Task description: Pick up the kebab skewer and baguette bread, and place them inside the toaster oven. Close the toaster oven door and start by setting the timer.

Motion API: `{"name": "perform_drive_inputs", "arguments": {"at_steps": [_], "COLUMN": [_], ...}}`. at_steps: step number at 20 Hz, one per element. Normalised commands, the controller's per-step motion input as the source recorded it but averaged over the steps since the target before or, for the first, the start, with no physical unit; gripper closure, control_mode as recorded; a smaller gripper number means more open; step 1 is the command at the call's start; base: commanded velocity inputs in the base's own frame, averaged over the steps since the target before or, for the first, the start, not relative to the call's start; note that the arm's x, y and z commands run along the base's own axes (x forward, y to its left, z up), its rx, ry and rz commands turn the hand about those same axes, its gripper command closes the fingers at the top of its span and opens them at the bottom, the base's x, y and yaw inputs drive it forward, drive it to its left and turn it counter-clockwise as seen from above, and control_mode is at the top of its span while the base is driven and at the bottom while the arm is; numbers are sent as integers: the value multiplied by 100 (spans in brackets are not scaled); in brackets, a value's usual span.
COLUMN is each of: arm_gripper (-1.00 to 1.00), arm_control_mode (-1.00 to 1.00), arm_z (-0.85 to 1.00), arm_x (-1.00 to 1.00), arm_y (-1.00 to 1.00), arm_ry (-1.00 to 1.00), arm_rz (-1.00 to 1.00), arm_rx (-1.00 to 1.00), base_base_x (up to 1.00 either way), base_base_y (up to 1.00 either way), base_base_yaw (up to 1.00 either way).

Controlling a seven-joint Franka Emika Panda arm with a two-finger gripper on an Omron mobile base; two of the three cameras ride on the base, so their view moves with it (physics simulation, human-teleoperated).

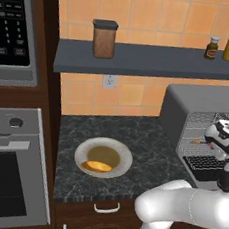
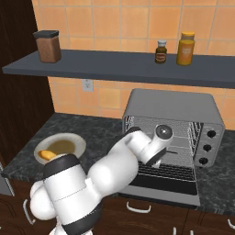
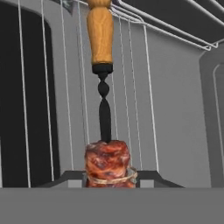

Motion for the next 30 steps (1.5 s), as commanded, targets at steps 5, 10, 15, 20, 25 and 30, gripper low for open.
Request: {"name": "perform_drive_inputs", "arguments": {"at_steps": [5,10,15,20,25,30], "arm_gripper": [-100,-100,-100,-100,-100,-100], "arm_control_mode": [-100,-100,-100,-100,-100,-100], "arm_z": [-2,24,51,11,1,11], "arm_x": [-5,-18,-55,-85,-75,-17], "arm_y": [-21,-11,10,76,100,100], "arm_ry": [0,0,0,0,0,0], "arm_rz": [-2,0,0,0,-3,-29], "arm_rx": [0,0,0,0,0,0], "base_base_x": [0,0,0,0,0,0], "base_base_y": [0,0,0,0,0,0], "base_base_yaw": [0,0,0,0,0,0]}}
